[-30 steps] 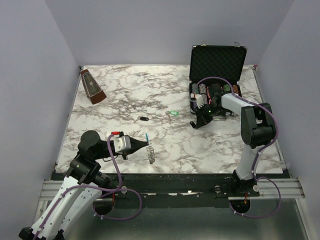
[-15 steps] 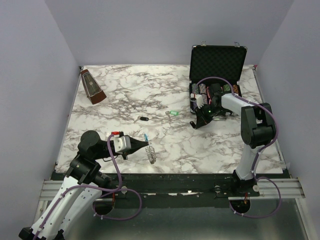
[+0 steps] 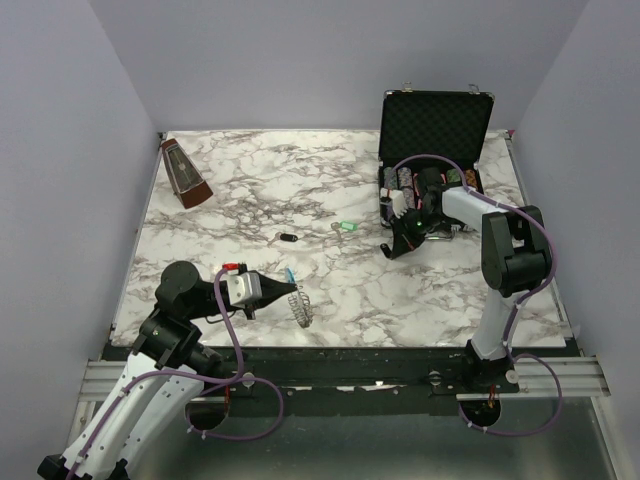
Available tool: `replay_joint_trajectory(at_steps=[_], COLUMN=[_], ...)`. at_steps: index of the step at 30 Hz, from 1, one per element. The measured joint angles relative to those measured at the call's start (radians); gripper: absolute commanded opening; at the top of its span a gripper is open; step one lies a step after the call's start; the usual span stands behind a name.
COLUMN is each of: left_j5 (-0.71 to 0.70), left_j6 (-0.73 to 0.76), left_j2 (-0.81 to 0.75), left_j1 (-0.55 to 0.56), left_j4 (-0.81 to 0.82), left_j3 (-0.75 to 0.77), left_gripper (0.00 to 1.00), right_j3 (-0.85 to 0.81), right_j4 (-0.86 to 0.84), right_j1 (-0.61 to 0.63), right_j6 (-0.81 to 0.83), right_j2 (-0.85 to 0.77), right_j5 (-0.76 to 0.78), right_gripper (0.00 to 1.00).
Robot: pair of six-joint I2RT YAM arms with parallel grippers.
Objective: Put the keys on the keyring
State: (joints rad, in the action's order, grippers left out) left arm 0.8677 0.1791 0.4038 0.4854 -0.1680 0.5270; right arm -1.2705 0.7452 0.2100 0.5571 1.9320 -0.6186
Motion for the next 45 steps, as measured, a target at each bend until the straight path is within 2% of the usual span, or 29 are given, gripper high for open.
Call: replay_joint_trajectory(at_steps=[8,14,22,27,31,35,39,45], left_j5=[0.000,0.000,0.003,0.008,0.009,0.016,0.024,0.022], left_j6=[0.000,-0.005,-0.062,-0.100,-0.096,-0.056,-0.005,0.082], left_j2=[0.000,-0.002,-0.006,0.002,0.020,0.037,0.047,0.047], left_j1=[0.000,0.000,-0.002,-0.002,-0.002,-0.002,-0.002,0.006], left_j4=[0.000,0.008,0.095,0.182,0.226,0.243,0.256,0.251], left_j3=[0.000,-0.007,-0.029,-0.032,-0.032,-0.032,-0.035,-0.083], left_gripper=[0.00,0.00,0.00,0.00,0.00,0.00,0.00,0.00], right_j3=[0.000,-0.044,-0.164,-0.299,-0.349,-0.343,-0.329,-0.329], right_j4=[0.029,0.086,0.184,0.384,0.492,0.541,0.566,0.583], right_j1=[0.000,0.000,0.000,0.011,0.076,0.193,0.288,0.356], right_j6=[0.056,0.163,0.435,0.725,0.914,1.012,1.068,1.091], right_j2=[-0.036,-0.113,-0.216,-0.214,-0.209,-0.212,-0.240,-0.285], right_j5=[-0.034,-0.099,-0.293,-0.501,-0.590,-0.603,-0.605,-0.606], right_gripper=[0.01,0.01,0.01,0.01,0.01,0.01,0.01,0.01])
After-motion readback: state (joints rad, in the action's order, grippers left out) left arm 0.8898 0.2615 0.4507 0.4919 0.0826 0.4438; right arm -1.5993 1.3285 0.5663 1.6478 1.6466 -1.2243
